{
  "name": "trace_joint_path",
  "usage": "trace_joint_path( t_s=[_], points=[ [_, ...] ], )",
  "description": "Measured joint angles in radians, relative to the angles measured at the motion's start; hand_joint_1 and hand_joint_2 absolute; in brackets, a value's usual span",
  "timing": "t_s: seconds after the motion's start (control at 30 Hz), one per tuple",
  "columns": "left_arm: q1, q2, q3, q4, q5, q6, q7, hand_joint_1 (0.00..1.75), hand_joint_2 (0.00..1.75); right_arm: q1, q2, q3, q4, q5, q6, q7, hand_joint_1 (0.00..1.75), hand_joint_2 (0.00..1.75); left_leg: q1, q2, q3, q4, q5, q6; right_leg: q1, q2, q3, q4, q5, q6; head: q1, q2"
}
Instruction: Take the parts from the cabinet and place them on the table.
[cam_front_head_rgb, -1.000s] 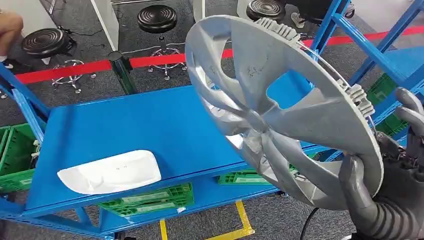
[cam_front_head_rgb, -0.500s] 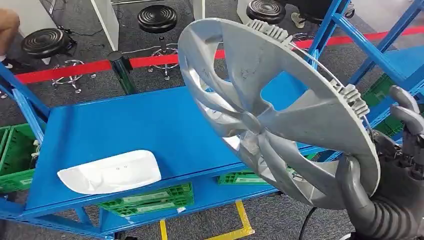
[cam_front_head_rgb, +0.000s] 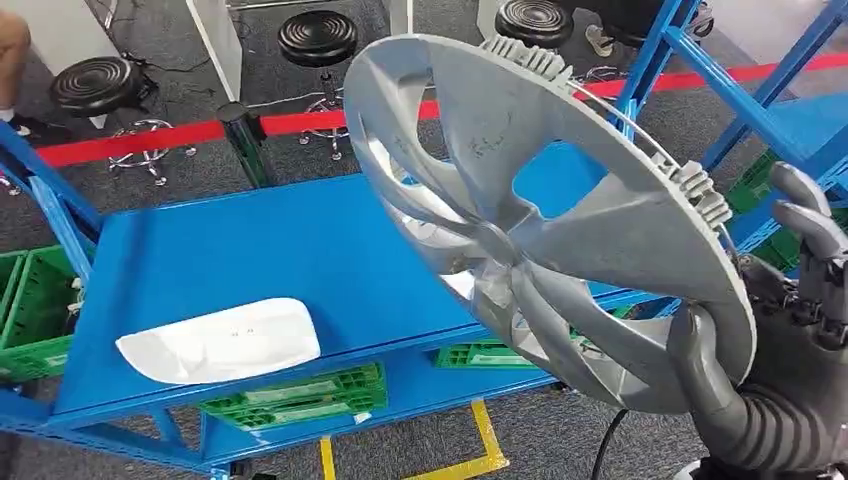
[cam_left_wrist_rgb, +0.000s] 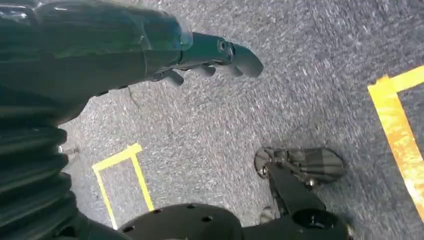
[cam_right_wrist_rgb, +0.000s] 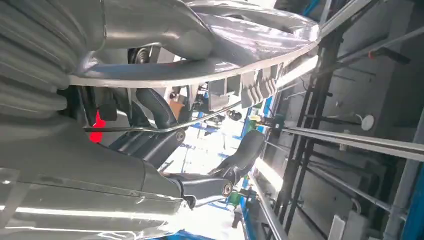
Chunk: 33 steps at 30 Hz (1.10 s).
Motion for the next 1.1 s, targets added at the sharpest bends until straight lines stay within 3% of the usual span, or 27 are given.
trace_joint_path(
  t_s=[0.03, 0.07, 0.13, 0.2, 0.27, 0.33, 0.37, 0.4, 0.43, 0.47, 0.53, 0.57, 0.7, 0.73, 0.77, 0.83, 0.87, 0.9, 0.93, 0.97, 1.0, 1.03, 1.07, 1.1],
  points=[
    [0.000, -0.001, 0.000, 0.000, 0.000, 0.000, 0.001, 0.00, 1.75, -0.002, 0.000, 0.000, 0.000, 0.000, 0.000, 0.000, 1.75, 1.75, 0.001, -0.001, 0.000, 0.006, -0.005, -0.008, -0.004, 0.001, 0.035, -0.086, 0.034, 0.000, 0.000, 0.000],
    [-0.001, -0.001, 0.000, 0.000, -0.001, 0.001, 0.003, 0.00, 1.75, -0.003, 0.000, 0.000, 0.002, -0.002, 0.000, 0.000, 1.75, 1.75, -0.005, -0.003, -0.008, 0.011, -0.007, -0.016, 0.003, 0.005, 0.044, -0.096, 0.022, -0.003, 0.001, 0.000],
    [-0.002, -0.002, 0.000, 0.000, -0.002, 0.002, 0.010, 0.00, 1.75, -0.006, 0.000, 0.000, 0.002, -0.006, 0.001, 0.000, 1.75, 1.75, -0.003, -0.001, -0.025, 0.018, 0.000, -0.029, 0.004, 0.006, 0.039, -0.113, 0.015, -0.018, -0.003, 0.000],
    [0.000, -0.002, 0.000, 0.000, -0.002, 0.002, 0.014, 0.00, 1.75, -0.005, 0.000, 0.000, 0.002, -0.010, 0.001, 0.000, 1.75, 1.75, -0.003, 0.000, -0.029, 0.017, 0.005, -0.040, 0.004, 0.005, 0.034, -0.114, 0.022, -0.029, -0.004, 0.000],
    [-0.001, -0.003, 0.000, 0.000, -0.002, 0.002, 0.016, 0.00, 1.75, -0.006, 0.000, 0.000, 0.002, -0.011, 0.001, 0.000, 1.75, 1.75, 0.001, 0.002, -0.044, 0.059, -0.052, -0.052, 0.001, -0.001, 0.029, -0.123, 0.032, -0.047, -0.010, 0.000],
    [-0.002, -0.004, 0.000, 0.000, -0.003, 0.002, 0.018, 0.00, 1.75, -0.007, 0.000, 0.000, 0.002, -0.011, 0.001, 0.000, 1.75, 1.75, 0.006, 0.001, -0.100, 0.205, -0.143, -0.059, 0.004, -0.006, 0.017, -0.123, 0.040, -0.056, -0.015, 0.000],
    [-0.002, -0.005, 0.000, 0.000, -0.002, 0.002, 0.018, 0.00, 1.75, -0.007, 0.000, 0.000, 0.002, -0.011, 0.001, 0.000, 1.75, 1.75, 0.007, 0.001, -0.125, 0.273, -0.173, -0.061, 0.006, -0.007, 0.010, -0.123, 0.045, -0.057, -0.016, 0.000],
    [-0.001, -0.005, 0.000, 0.000, -0.002, 0.002, 0.018, 0.00, 1.75, -0.007, 0.000, 0.000, 0.002, -0.011, 0.001, 0.000, 1.75, 1.75, 0.007, 0.001, -0.134, 0.307, -0.181, -0.061, 0.006, -0.008, 0.003, -0.121, 0.050, -0.056, -0.016, 0.000],
    [0.000, -0.005, 0.000, 0.000, -0.002, 0.002, 0.018, 0.00, 1.75, -0.007, 0.000, 0.000, 0.003, -0.011, 0.001, 0.000, 1.75, 1.75, 0.007, 0.001, -0.118, 0.291, -0.164, -0.062, 0.006, -0.008, -0.005, -0.120, 0.056, -0.054, -0.017, 0.000],
    [0.000, -0.005, 0.000, 0.000, -0.003, 0.002, 0.018, 0.00, 1.75, -0.007, -0.001, 0.000, 0.005, -0.011, 0.001, 0.000, 1.75, 1.75, 0.008, 0.001, -0.084, 0.237, -0.131, -0.061, 0.006, -0.008, -0.011, -0.119, 0.062, -0.052, -0.018, 0.000],
    [-0.002, -0.005, 0.000, 0.000, -0.003, 0.002, 0.018, 0.00, 1.75, -0.007, 0.000, 0.000, 0.007, -0.011, 0.001, 0.000, 1.75, 1.75, 0.008, 0.000, 0.022, 0.063, -0.057, -0.058, 0.004, -0.008, -0.022, -0.118, 0.074, -0.044, -0.019, 0.000],
    [-0.005, -0.005, 0.000, 0.000, -0.003, 0.002, 0.018, 0.00, 1.75, -0.007, -0.001, 0.000, 0.007, -0.011, 0.001, 0.000, 1.75, 1.75, 0.008, -0.004, 0.054, -0.005, -0.067, -0.056, 0.008, -0.007, -0.026, -0.115, 0.081, -0.036, -0.022, 0.000],
    [0.000, -0.006, 0.000, 0.000, -0.003, 0.002, 0.024, 0.00, 1.75, -0.006, 0.000, -0.001, 0.008, -0.013, 0.000, -0.006, 1.75, 1.75, -0.001, -0.010, 0.033, 0.001, -0.034, -0.026, 0.005, -0.007, -0.029, -0.128, 0.114, -0.012, -0.019, 0.000],
    [-0.002, -0.010, 0.000, 0.000, -0.003, 0.002, 0.024, 0.00, 1.75, -0.005, 0.000, -0.001, 0.008, -0.014, 0.000, -0.007, 1.75, 1.75, 0.007, -0.006, 0.023, -0.005, -0.019, -0.016, 0.002, -0.006, -0.041, -0.125, 0.110, -0.007, -0.019, 0.000],
    [-0.004, -0.008, 0.000, 0.000, -0.003, 0.002, 0.025, 0.00, 1.75, -0.004, 0.000, -0.002, 0.009, -0.015, 0.000, -0.008, 1.75, 1.75, 0.005, -0.006, 0.010, -0.004, -0.006, -0.012, 0.003, -0.004, -0.051, -0.103, 0.060, -0.002, -0.013, 0.000],
    [-0.003, -0.008, 0.000, 0.000, -0.004, 0.002, 0.026, 0.00, 1.75, -0.003, 0.000, -0.002, 0.010, -0.018, 0.000, -0.009, 1.75, 1.75, 0.002, -0.004, -0.014, -0.003, 0.013, 0.000, 0.003, -0.005, -0.079, 0.028, -0.061, 0.002, -0.006, 0.000],
    [-0.003, -0.008, 0.000, 0.000, -0.004, 0.002, 0.027, 0.00, 1.75, 0.000, 0.000, -0.001, 0.010, -0.020, 0.000, -0.009, 1.75, 1.75, -0.002, -0.004, -0.027, -0.003, 0.023, 0.003, 0.004, -0.004, -0.090, 0.102, -0.105, 0.003, -0.006, 0.000],
    [-0.002, -0.008, 0.000, 0.000, -0.004, 0.002, 0.028, 0.00, 1.75, 0.001, 0.000, -0.001, 0.011, -0.021, 0.000, -0.010, 1.75, 1.75, -0.007, -0.004, -0.042, -0.001, 0.033, 0.005, 0.004, -0.004, -0.094, 0.163, -0.127, 0.001, -0.004, 0.000],
    [-0.002, -0.008, 0.000, 0.000, -0.004, 0.002, 0.028, 0.00, 1.75, 0.001, 0.000, -0.001, 0.011, -0.021, 0.000, -0.010, 1.75, 1.75, -0.013, -0.004, -0.056, -0.001, 0.043, 0.007, 0.005, -0.004, -0.080, 0.174, -0.116, -0.004, -0.004, 0.000],
    [-0.002, -0.009, 0.000, 0.000, -0.004, 0.002, 0.028, 0.00, 1.75, 0.001, 0.000, -0.001, 0.011, -0.021, 0.000, -0.011, 1.75, 1.75, -0.018, -0.004, -0.068, 0.000, 0.053, 0.009, 0.009, -0.004, -0.046, 0.144, -0.087, -0.012, -0.004, 0.000],
    [-0.002, -0.009, 0.000, 0.000, -0.004, 0.002, 0.029, 0.00, 1.75, 0.001, 0.000, -0.001, 0.011, -0.021, 0.000, -0.011, 1.75, 1.75, -0.023, -0.004, -0.077, 0.000, 0.060, 0.010, 0.015, -0.004, 0.000, 0.087, -0.056, -0.024, -0.003, 0.000],
    [-0.002, -0.009, 0.000, 0.000, -0.004, 0.002, 0.029, 0.00, 1.75, 0.001, 0.000, -0.001, 0.011, -0.021, 0.000, -0.012, 1.75, 1.75, -0.028, -0.004, -0.084, 0.000, 0.069, 0.011, 0.026, -0.002, 0.069, -0.009, -0.029, -0.044, -0.003, 0.000],
    [-0.002, -0.011, 0.000, 0.000, -0.005, 0.002, 0.029, 0.00, 1.75, 0.000, 0.000, -0.002, 0.010, -0.021, 0.000, -0.013, 1.75, 1.75, -0.027, -0.004, -0.087, 0.000, 0.076, 0.011, 0.039, 0.000, 0.131, -0.097, -0.028, -0.064, -0.003, 0.000],
    [-0.002, -0.016, 0.000, -0.003, -0.005, 0.002, 0.029, 0.00, 1.75, -0.001, 0.000, -0.002, 0.009, -0.021, 0.000, -0.014, 1.75, 1.75, -0.036, -0.004, -0.093, 0.002, 0.082, 0.007, 0.042, -0.005, 0.170, -0.166, -0.046, -0.082, -0.004, 0.000]
  ],
)
